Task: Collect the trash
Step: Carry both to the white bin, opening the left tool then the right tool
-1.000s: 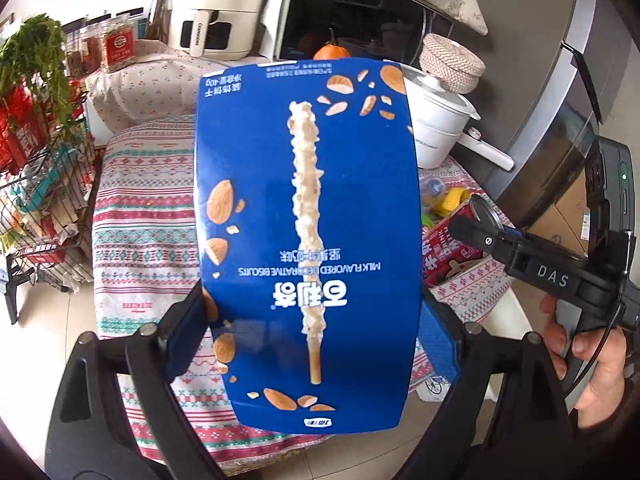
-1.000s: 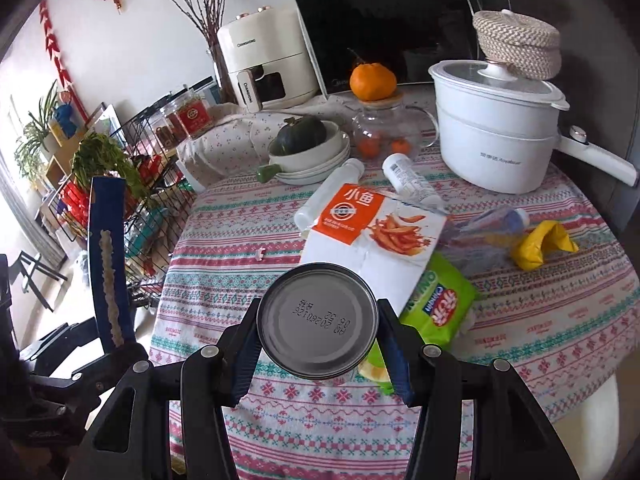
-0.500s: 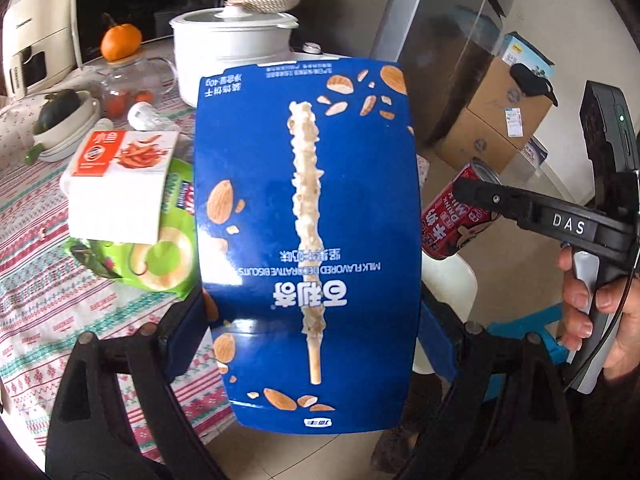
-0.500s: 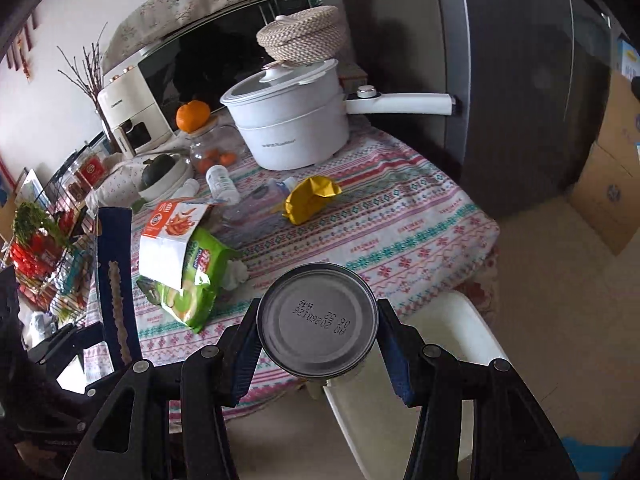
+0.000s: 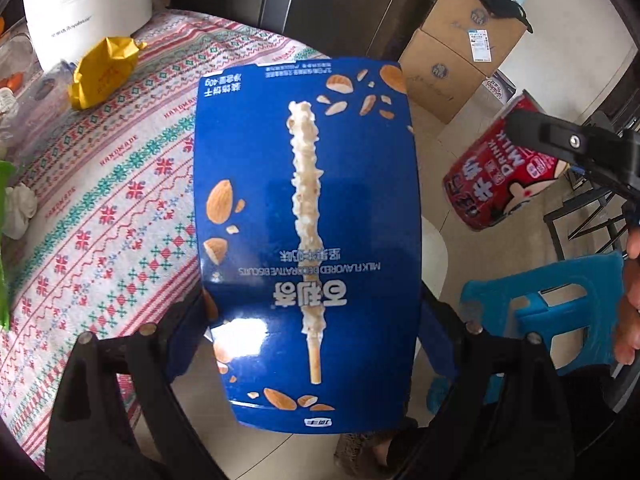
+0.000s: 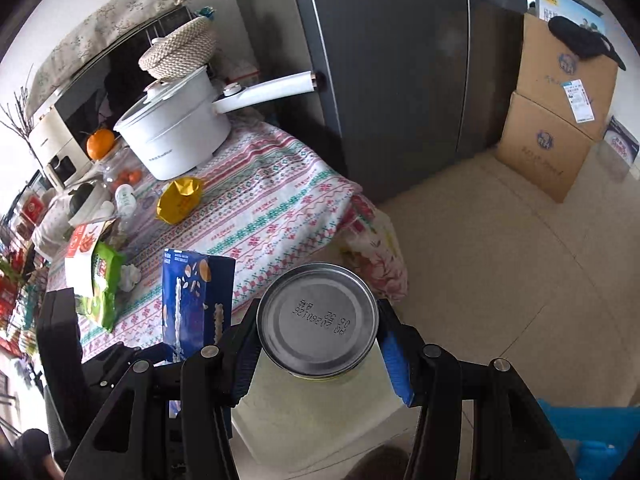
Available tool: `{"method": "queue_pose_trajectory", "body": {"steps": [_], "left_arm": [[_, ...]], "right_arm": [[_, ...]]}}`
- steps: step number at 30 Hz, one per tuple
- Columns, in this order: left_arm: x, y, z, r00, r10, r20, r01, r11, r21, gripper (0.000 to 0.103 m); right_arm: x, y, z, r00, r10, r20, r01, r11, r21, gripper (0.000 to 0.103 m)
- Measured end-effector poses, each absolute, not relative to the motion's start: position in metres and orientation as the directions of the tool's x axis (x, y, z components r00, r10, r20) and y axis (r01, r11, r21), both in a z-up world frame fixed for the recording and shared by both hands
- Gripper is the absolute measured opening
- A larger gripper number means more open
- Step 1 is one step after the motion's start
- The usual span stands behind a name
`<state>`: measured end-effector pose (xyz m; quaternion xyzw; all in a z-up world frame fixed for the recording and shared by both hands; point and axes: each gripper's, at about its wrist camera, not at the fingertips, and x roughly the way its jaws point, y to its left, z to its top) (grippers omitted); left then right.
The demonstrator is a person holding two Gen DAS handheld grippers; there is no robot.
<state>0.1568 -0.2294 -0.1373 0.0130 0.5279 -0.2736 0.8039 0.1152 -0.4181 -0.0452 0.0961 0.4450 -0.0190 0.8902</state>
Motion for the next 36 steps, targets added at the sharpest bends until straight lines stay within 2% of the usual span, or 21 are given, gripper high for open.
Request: {"method": "queue_pose_trajectory", "body": {"steps": [9, 21, 27, 36], "left_arm": [[0.156, -0.243, -0.14, 0.285, -0.38, -0.88, 0.493, 0.845, -0.206, 0.098], [0.156, -0.165, -0.097, 0.373, -0.34, -0.863, 0.404, 0.897, -0.179, 0.098], [0.152, -0.129, -0.083, 0.412, -0.317, -0.854, 0.363, 0.917, -0.165, 0.098], [0.148, -0.105, -0.076, 0.43, -0.308, -0.848, 0.338, 0.927, -0.165, 0.098]], "right_arm": [[0.124, -0.429, -0.059, 0.572, 0.054, -0.818, 0.135, 0.978, 0.159, 0.055], [0.153, -0.404, -0.108, 0.435, 0.113, -0.894, 0.126, 0.975, 0.184, 0.055], [0.168, -0.385, -0.135, 0.368, 0.092, -0.925, 0.116, 0.983, 0.144, 0.055], [0.188, -0.37, -0.154, 0.367, 0.104, -0.925, 0.109, 0.982, 0.154, 0.056]]}}
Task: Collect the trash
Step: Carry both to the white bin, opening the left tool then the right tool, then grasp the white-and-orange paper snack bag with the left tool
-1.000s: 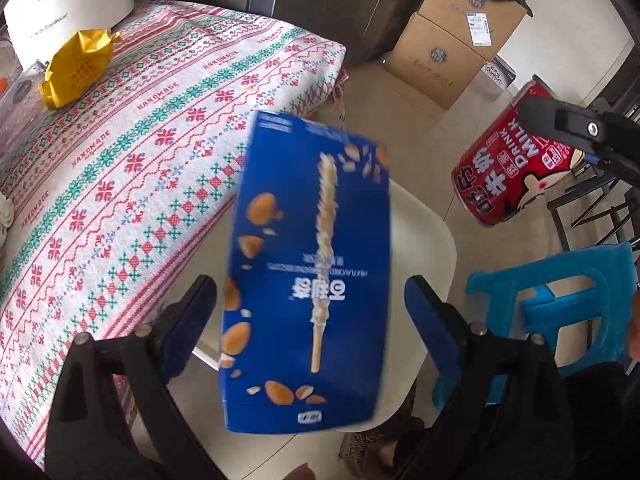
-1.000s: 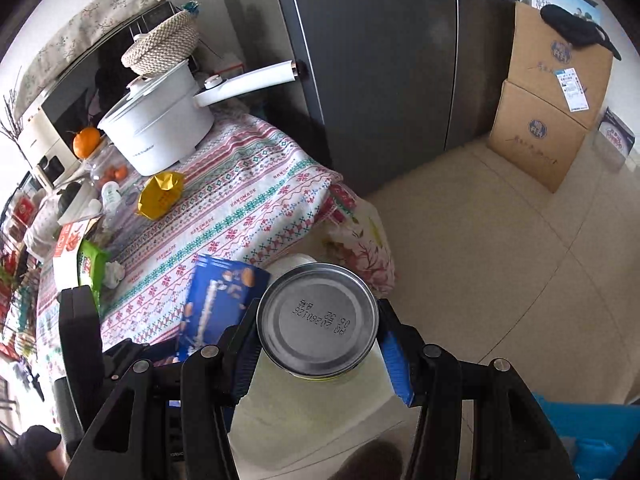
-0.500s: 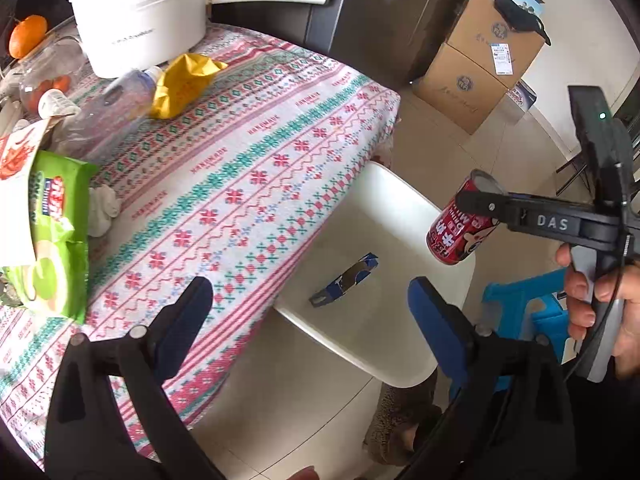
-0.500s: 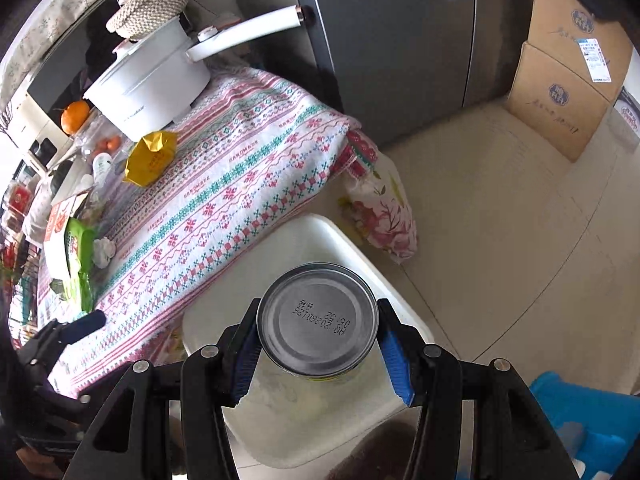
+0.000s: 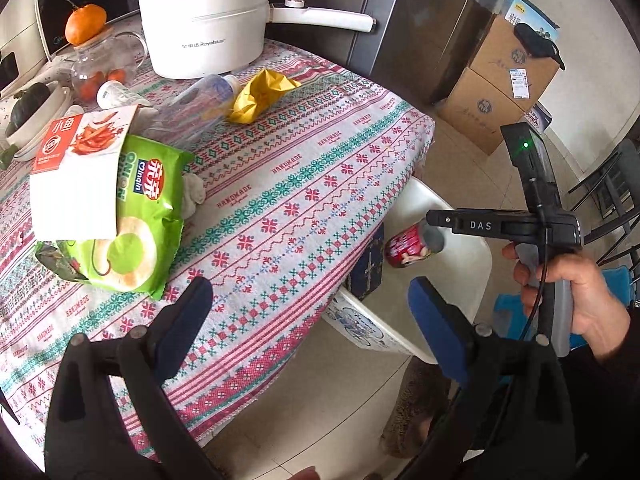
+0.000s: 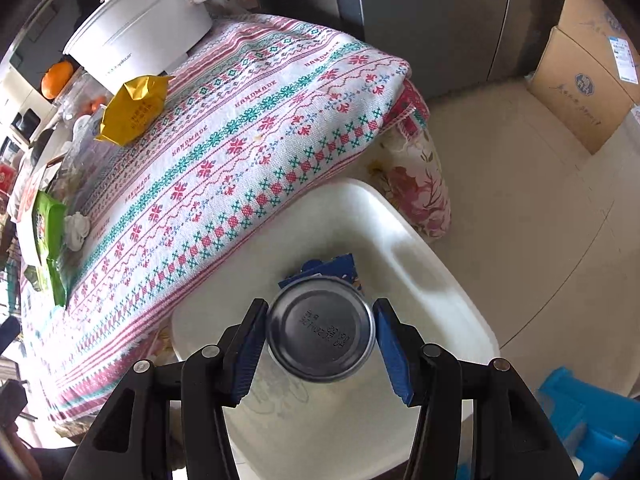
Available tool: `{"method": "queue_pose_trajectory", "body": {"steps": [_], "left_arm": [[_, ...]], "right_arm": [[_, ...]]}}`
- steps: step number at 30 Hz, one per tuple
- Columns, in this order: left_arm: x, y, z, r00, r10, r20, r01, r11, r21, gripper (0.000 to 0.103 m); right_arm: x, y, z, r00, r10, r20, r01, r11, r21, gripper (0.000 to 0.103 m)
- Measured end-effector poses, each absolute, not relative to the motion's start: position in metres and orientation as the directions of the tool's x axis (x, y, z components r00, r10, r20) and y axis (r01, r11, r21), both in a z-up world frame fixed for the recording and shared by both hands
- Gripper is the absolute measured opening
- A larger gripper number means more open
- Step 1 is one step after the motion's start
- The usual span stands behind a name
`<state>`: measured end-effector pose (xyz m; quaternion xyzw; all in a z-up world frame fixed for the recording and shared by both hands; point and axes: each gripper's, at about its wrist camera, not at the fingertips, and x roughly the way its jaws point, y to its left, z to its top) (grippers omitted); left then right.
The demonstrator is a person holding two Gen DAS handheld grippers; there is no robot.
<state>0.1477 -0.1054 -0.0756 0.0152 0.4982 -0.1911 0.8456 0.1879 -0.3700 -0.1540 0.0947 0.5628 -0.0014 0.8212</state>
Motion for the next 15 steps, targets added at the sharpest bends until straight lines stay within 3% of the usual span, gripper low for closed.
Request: {"method": "queue_pose_trajectory", "body": {"steps": [15], "left_arm": [[0.142, -0.072, -0.057, 0.488, -0.293, -0.822, 0.29, 0.943, -0.164, 0.098]], "right_arm": [[0.182, -0.346, -0.108, 0.461, 0.133, -0.878, 0.038, 0.985, 0.169, 0.068]]}}
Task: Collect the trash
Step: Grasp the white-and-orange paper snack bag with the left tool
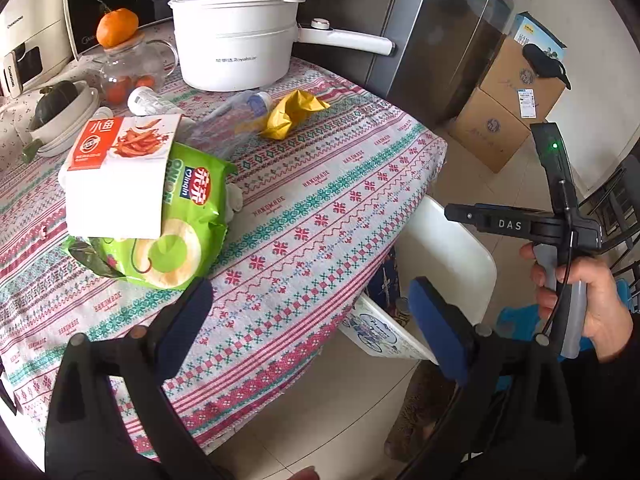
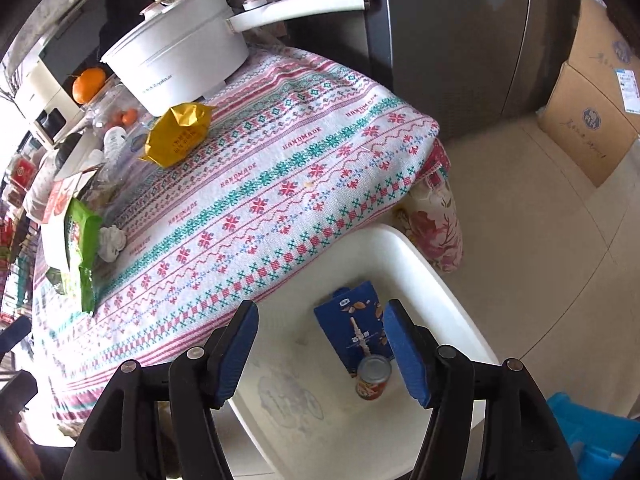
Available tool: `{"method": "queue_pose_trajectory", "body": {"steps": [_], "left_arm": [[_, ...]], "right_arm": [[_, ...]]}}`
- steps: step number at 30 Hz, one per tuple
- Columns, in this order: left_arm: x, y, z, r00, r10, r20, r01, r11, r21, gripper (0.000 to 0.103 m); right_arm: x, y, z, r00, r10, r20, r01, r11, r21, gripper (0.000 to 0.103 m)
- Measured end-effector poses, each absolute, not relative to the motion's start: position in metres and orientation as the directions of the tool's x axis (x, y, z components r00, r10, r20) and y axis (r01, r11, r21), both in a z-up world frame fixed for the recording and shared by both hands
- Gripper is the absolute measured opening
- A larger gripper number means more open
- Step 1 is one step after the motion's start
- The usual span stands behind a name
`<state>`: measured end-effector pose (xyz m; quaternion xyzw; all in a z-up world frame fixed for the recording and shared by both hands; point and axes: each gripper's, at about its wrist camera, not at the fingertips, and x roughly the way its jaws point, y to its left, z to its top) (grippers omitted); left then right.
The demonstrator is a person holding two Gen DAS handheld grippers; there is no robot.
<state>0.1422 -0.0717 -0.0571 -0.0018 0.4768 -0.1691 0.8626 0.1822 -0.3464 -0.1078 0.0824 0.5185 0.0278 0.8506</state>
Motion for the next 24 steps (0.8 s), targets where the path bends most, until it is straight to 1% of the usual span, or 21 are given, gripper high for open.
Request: {"method": "queue_pose_trajectory", "body": {"steps": [6, 9, 12, 16, 21, 24], "left_arm": [[0.146, -0.033, -0.045, 0.532, -0.258, -0.807, 0.209, 0.963, -0.17, 0.098], [0.151, -0.006, -0.042, 0.55, -0.231, -0.803, 0.14, 0.973, -0.184, 0.098], [0.156, 0.016, -0.043, 0.559, -0.2, -0.805, 0.079, 0.979, -0.188, 0.098], [0.167, 0.037, -0.051, 0.561, -0.159, -0.812, 0.018, 0.983, -0.18, 0.098], [0.186, 0.055, -0.061, 0.578, -0.12, -0.807, -0.004, 0.989, -0.15, 0.098], [0.204, 0.066, -0.062, 0.626, -0.11, -0.772, -0.004, 0.99, -0.144, 0.098]], "right_arm": [[0.176, -0.333, -0.081, 0.512, 0.146, -0.847, 0.008, 0.985, 0.174, 0.074], [0.175, -0.324, -0.07, 0.532, 0.15, -0.833, -0.012, 0.985, 0.17, 0.074], [0.175, -0.315, -0.061, 0.545, 0.161, -0.822, -0.03, 0.984, 0.173, 0.078], [0.176, -0.3, -0.051, 0.557, 0.182, -0.81, -0.056, 0.982, 0.182, 0.079], [0.18, -0.277, -0.045, 0.566, 0.188, -0.803, -0.09, 0.982, 0.166, 0.08], [0.183, -0.263, -0.045, 0.564, 0.19, -0.804, -0.107, 0.982, 0.157, 0.08]]}}
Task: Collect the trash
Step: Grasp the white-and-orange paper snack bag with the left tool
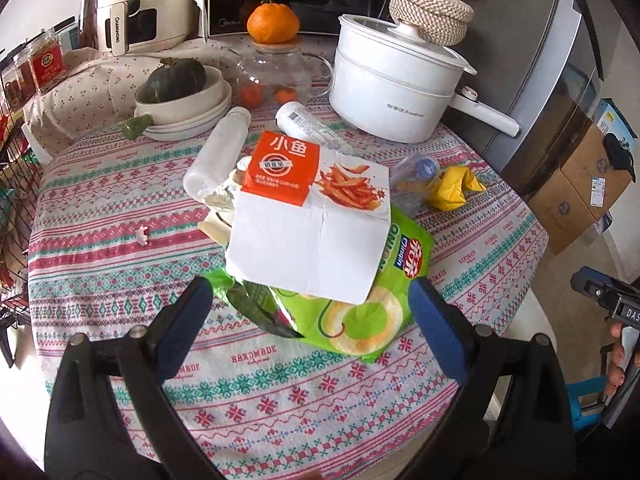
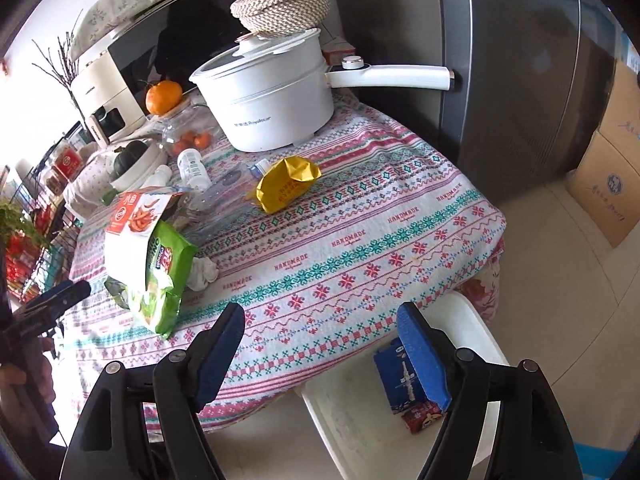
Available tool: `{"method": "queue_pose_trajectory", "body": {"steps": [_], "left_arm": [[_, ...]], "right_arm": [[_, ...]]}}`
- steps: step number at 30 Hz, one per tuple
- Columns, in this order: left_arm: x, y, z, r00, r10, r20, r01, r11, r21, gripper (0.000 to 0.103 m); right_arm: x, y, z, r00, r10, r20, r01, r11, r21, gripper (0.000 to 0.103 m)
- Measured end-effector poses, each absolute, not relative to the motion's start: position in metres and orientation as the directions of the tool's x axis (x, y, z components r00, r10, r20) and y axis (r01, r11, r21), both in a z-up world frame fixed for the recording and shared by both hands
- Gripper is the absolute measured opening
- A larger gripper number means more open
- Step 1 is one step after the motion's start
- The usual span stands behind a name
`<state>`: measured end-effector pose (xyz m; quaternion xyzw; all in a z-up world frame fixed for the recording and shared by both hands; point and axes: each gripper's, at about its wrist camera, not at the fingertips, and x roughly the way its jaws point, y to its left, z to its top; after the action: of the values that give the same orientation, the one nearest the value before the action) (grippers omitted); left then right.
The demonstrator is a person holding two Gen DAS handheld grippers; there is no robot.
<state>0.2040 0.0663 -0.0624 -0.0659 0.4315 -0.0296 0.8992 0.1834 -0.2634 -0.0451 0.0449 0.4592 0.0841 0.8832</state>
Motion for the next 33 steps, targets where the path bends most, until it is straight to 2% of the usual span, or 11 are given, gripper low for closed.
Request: {"method": "queue_pose_trajectory", "body": {"steps": [3, 6, 14, 17, 19, 20, 22, 26, 28, 30, 33], "left_arm": [[0.229, 0.068, -0.068, 0.627, -0.061, -0.777, -0.004, 0.997, -0.082, 0.098], [0.249, 0.072, -0.069, 0.604, -0.078, -0.793, 0.009, 0.996, -0.091, 0.098], [0.288, 0.105, -0.087, 0.526, -0.243, -0.815, -0.002, 0.958, -0.287, 0.098], [0.286, 0.115, -0.094, 0.514, -0.329, -0.792, -0.022, 0.918, -0.396, 0.085], [0.281, 0.117, -0.094, 0.516, -0.369, -0.773, -0.022, 0.896, -0.443, 0.073], [0.279, 0.116, -0.093, 0.515, -0.38, -0.768, -0.021, 0.891, -0.454, 0.07], [0.275, 0.112, -0.087, 0.523, -0.377, -0.764, -0.012, 0.894, -0.449, 0.06], [0.269, 0.104, -0.075, 0.548, -0.365, -0.753, 0.01, 0.903, -0.43, 0.046], [0.269, 0.099, -0.072, 0.543, -0.367, -0.755, 0.015, 0.903, -0.428, 0.031], [0.271, 0.091, -0.073, 0.522, -0.379, -0.764, 0.02, 0.901, -0.433, 0.02], [0.265, 0.081, -0.073, 0.505, -0.417, -0.756, 0.032, 0.884, -0.466, 0.014]], "right_arm": [[0.188, -0.25, -0.045, 0.564, 0.192, -0.803, -0.122, 0.981, 0.15, 0.08], [0.192, -0.24, -0.043, 0.564, 0.209, -0.799, -0.136, 0.978, 0.16, 0.08], [0.208, -0.221, -0.052, 0.544, 0.223, -0.809, -0.15, 0.974, 0.167, 0.081], [0.213, -0.216, -0.055, 0.536, 0.22, -0.815, -0.154, 0.975, 0.163, 0.081], [0.215, -0.213, -0.057, 0.532, 0.22, -0.817, -0.156, 0.975, 0.161, 0.081], [0.216, -0.212, -0.057, 0.532, 0.22, -0.818, -0.157, 0.975, 0.16, 0.081], [0.217, -0.212, -0.057, 0.53, 0.218, -0.819, -0.155, 0.975, 0.159, 0.081], [0.218, -0.21, -0.059, 0.526, 0.218, -0.822, -0.151, 0.975, 0.162, 0.081], [0.217, -0.209, -0.059, 0.524, 0.22, -0.823, -0.154, 0.975, 0.162, 0.081], [0.216, -0.208, -0.059, 0.524, 0.219, -0.823, -0.158, 0.975, 0.159, 0.081], [0.217, -0.204, -0.061, 0.514, 0.223, -0.828, -0.162, 0.973, 0.162, 0.081]]}}
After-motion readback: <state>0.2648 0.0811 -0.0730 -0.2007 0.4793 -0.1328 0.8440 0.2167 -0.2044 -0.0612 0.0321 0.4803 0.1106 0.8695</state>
